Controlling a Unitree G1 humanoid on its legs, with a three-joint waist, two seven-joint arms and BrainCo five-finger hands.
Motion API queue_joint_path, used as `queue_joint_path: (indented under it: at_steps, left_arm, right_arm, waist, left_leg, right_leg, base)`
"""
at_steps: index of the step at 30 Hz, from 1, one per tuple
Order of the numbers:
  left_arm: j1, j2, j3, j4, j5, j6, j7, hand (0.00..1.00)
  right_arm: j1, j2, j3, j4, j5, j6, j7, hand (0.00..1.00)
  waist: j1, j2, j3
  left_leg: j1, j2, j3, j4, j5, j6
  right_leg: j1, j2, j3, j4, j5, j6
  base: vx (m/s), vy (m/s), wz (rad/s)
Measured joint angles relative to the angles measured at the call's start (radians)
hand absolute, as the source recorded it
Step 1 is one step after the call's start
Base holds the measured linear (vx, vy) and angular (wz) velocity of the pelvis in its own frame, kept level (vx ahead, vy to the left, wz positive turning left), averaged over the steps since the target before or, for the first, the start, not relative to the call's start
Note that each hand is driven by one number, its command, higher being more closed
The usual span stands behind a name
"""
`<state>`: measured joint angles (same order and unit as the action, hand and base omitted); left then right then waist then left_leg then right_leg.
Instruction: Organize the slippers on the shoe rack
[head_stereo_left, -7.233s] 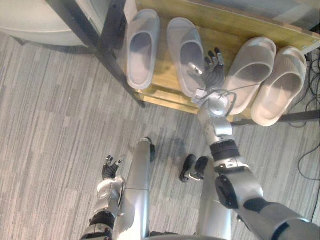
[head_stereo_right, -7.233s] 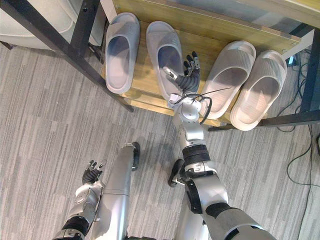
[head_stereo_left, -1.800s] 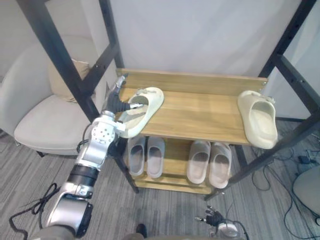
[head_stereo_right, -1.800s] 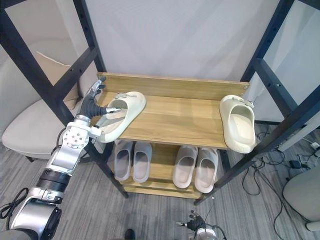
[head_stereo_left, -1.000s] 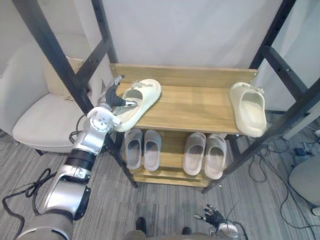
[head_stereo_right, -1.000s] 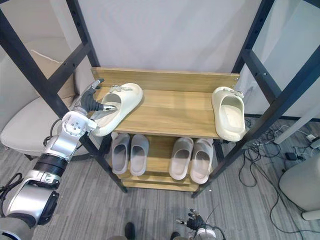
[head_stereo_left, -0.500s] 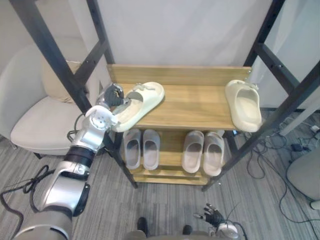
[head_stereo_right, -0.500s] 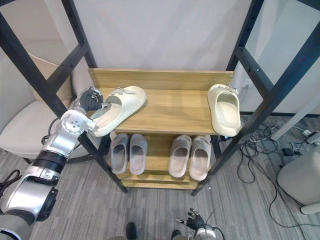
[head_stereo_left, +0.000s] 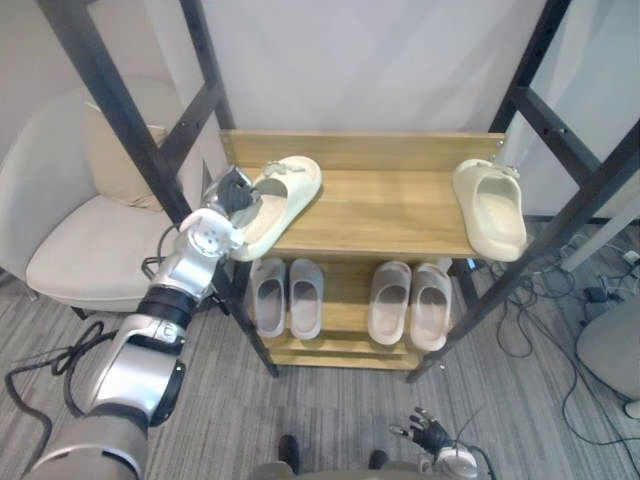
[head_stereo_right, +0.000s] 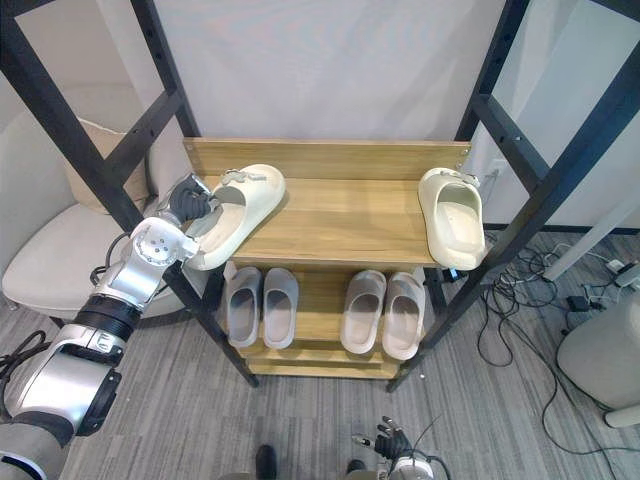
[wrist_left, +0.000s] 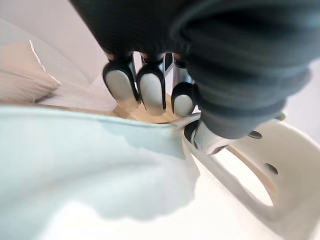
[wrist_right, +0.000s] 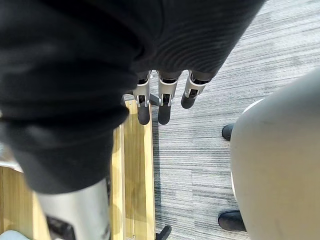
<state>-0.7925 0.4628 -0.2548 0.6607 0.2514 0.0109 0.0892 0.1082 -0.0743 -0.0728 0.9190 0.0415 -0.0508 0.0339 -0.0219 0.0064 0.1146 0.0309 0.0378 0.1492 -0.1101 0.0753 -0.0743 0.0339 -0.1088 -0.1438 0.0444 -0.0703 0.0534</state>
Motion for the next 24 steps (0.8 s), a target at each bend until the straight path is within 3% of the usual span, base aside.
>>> queue_joint_path:
  at_steps: [9,15,19,24]
  left_arm:
    - [-0.029,-0.033,0.001,0.024,-0.019,0.004,0.042,0.0]
    - [-0.177,-0.046,0.002,0.039,-0.021,-0.005,0.039,0.0]
    - [-0.204,-0.046,0.004,0.037,-0.038,-0.006,0.041,0.0]
    - [-0.204,-0.046,0.003,0.037,-0.04,-0.006,0.042,0.0]
  right_arm:
    - [-0.002,0.003,0.0,0.0,0.002,-0.001,-0.005,0.0]
    - [-0.012,0.012,0.0,-0.001,0.006,-0.001,-0.006,0.0]
    - [-0.024,0.012,0.002,0.005,0.007,0.0,-0.006,0.0]
    - [-0.028,0.003,0.015,0.011,0.007,0.0,-0.006,0.0]
  waist:
    - [-0.009,0.0,0.0]
    - [-0.045,-0.002,-0.001]
    - [-0.062,0.001,0.0]
    - [-0.062,0.003,0.002]
  left_leg:
    - [0.001,-0.013,0.003,0.0,0.003,0.005]
    - [0.0,-0.015,0.01,0.0,0.0,0.012]
    - [0.012,-0.015,0.004,0.006,0.007,0.024]
    - [0.028,-0.01,0.002,0.006,0.007,0.023]
  right_leg:
    - [-0.001,-0.012,0.009,-0.004,0.01,0.005]
    - [0.008,-0.012,0.012,-0.037,0.036,-0.006]
    - [0.042,-0.005,-0.004,-0.068,0.051,0.01]
    - [0.067,0.002,-0.008,-0.082,0.047,0.002]
  base:
    - [-0.01,0.008,-0.01]
    - [0.03,0.014,-0.07]
    - [0.1,-0.024,0.04]
    - [0.04,-0.03,0.02]
